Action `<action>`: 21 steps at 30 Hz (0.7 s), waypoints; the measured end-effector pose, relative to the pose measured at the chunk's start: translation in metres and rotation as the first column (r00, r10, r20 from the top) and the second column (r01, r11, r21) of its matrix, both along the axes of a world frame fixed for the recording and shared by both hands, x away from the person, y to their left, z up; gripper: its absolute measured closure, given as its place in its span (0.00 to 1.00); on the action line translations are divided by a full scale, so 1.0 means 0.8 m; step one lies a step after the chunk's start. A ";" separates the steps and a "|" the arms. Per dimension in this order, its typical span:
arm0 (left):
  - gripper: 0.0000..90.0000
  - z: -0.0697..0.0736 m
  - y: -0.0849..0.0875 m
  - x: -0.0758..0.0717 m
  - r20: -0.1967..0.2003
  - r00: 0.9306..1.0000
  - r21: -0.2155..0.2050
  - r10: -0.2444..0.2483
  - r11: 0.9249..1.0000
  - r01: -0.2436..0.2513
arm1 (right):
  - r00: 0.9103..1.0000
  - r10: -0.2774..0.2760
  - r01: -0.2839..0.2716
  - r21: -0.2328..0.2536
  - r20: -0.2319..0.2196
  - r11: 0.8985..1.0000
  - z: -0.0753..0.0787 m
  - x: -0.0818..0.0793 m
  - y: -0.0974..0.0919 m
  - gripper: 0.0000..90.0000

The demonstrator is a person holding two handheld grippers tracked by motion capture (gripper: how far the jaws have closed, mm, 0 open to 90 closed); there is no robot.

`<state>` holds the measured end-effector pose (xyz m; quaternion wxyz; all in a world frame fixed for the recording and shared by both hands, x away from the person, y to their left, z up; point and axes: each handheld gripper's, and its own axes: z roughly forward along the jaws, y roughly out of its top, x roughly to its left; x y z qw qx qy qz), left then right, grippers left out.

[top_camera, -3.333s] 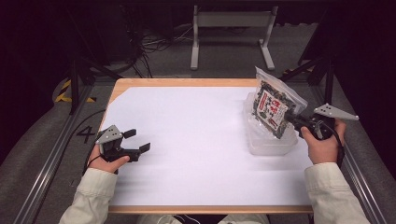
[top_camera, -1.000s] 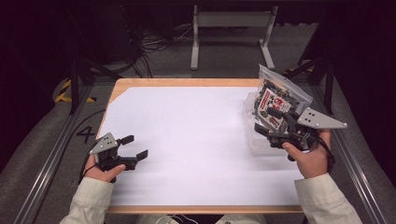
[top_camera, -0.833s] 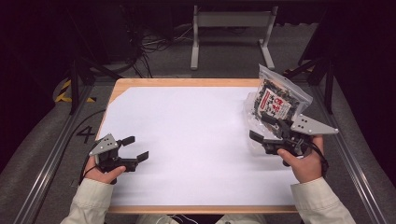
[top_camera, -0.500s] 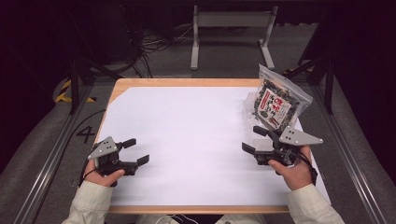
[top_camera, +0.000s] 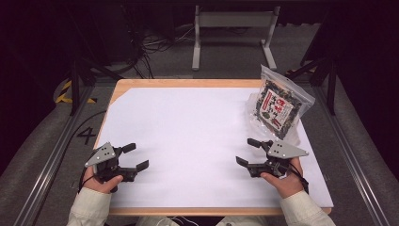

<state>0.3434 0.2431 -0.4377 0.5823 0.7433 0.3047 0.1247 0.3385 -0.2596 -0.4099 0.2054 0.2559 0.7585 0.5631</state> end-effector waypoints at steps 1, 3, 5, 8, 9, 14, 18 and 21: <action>0.12 0.000 0.000 0.000 0.001 1.000 0.000 -0.002 1.000 0.002 | 1.000 -0.001 0.001 -0.003 0.001 1.000 -0.003 0.000 0.001 0.24; 0.12 -0.001 0.000 -0.002 -0.003 1.000 0.001 0.000 1.000 0.000 | 1.000 -0.003 0.003 -0.009 -0.003 1.000 -0.007 -0.001 0.002 0.24; 0.12 -0.001 0.001 -0.002 -0.003 1.000 0.001 0.000 1.000 0.000 | 1.000 -0.004 0.004 -0.013 -0.011 1.000 -0.011 0.000 0.003 0.23; 0.12 -0.003 0.000 -0.002 -0.004 1.000 0.002 0.002 1.000 -0.002 | 1.000 -0.003 0.002 -0.024 -0.023 1.000 -0.020 0.000 0.005 0.23; 0.12 -0.003 -0.001 -0.001 -0.001 1.000 0.002 0.001 1.000 -0.001 | 1.000 -0.004 0.003 -0.028 -0.026 1.000 -0.023 0.000 0.006 0.23; 0.12 -0.006 -0.006 -0.001 0.004 1.000 0.021 0.010 1.000 -0.011 | 0.999 -0.006 0.004 -0.048 -0.032 0.999 -0.030 0.000 0.009 0.24; 0.12 -0.012 -0.013 0.000 0.003 1.000 0.061 0.024 0.998 -0.024 | 0.999 -0.005 0.002 -0.060 -0.052 0.998 -0.037 0.000 0.012 0.22; 0.12 -0.014 -0.016 0.002 0.004 1.000 0.100 0.022 0.995 -0.023 | 0.998 -0.009 0.004 -0.073 -0.064 0.997 -0.041 0.000 0.014 0.22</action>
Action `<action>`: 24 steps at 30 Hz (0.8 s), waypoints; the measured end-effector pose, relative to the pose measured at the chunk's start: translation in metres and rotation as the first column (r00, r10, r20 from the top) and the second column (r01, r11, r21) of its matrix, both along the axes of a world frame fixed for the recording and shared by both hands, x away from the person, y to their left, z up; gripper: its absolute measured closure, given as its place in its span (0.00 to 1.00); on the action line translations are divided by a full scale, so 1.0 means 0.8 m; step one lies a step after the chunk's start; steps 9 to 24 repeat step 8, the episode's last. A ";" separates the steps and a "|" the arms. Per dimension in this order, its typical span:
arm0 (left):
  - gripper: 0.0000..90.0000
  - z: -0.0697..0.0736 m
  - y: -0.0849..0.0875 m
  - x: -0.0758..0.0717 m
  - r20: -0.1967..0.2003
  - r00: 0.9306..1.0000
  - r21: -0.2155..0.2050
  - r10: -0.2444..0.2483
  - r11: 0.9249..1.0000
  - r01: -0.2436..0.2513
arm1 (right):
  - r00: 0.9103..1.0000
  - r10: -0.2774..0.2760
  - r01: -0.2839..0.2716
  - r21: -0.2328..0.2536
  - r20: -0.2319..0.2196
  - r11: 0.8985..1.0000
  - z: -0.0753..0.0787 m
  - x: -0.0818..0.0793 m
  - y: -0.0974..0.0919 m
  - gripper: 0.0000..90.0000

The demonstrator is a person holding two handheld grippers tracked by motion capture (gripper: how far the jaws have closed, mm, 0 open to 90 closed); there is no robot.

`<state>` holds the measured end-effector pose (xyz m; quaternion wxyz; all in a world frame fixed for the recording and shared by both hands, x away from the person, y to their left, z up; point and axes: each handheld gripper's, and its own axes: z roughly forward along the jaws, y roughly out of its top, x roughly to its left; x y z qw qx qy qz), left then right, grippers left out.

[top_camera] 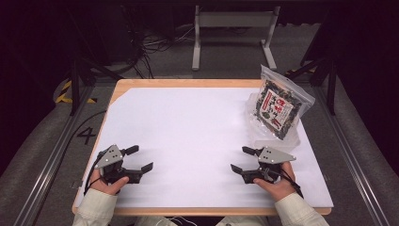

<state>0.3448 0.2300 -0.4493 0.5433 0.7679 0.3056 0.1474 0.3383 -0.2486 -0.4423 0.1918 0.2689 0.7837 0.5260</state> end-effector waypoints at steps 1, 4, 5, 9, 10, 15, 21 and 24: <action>0.12 -0.001 -0.001 0.001 -0.004 1.000 0.003 0.002 1.000 -0.002 | 1.000 0.000 0.000 -0.008 -0.005 1.000 -0.002 0.000 0.001 0.22; 0.11 -0.005 -0.002 0.003 -0.015 1.000 0.009 0.007 1.000 -0.007 | 1.000 -0.001 0.001 -0.011 -0.006 1.000 -0.002 0.000 0.001 0.22; 0.11 -0.006 -0.002 0.002 -0.016 1.000 0.005 0.013 1.000 -0.013 | 1.000 -0.004 0.004 -0.008 -0.002 1.000 -0.002 0.000 0.001 0.22; 0.11 -0.007 -0.003 0.003 -0.017 1.000 0.006 0.022 1.000 -0.022 | 1.000 -0.004 0.004 -0.008 -0.002 1.000 -0.002 -0.002 0.001 0.22; 0.11 -0.007 -0.003 0.003 -0.017 1.000 0.006 0.022 1.000 -0.022 | 1.000 -0.004 0.004 -0.008 -0.002 1.000 -0.002 -0.002 0.001 0.22; 0.11 -0.007 -0.003 0.003 -0.017 1.000 0.006 0.022 1.000 -0.022 | 1.000 -0.004 0.004 -0.008 -0.002 1.000 -0.002 -0.002 0.001 0.22; 0.11 -0.007 -0.003 0.003 -0.017 1.000 0.006 0.022 1.000 -0.022 | 1.000 -0.004 0.004 -0.008 -0.002 1.000 -0.002 -0.002 0.001 0.22; 0.11 -0.007 -0.003 0.003 -0.017 1.000 0.006 0.022 1.000 -0.022 | 1.000 -0.004 0.004 -0.008 -0.002 1.000 -0.002 -0.002 0.001 0.22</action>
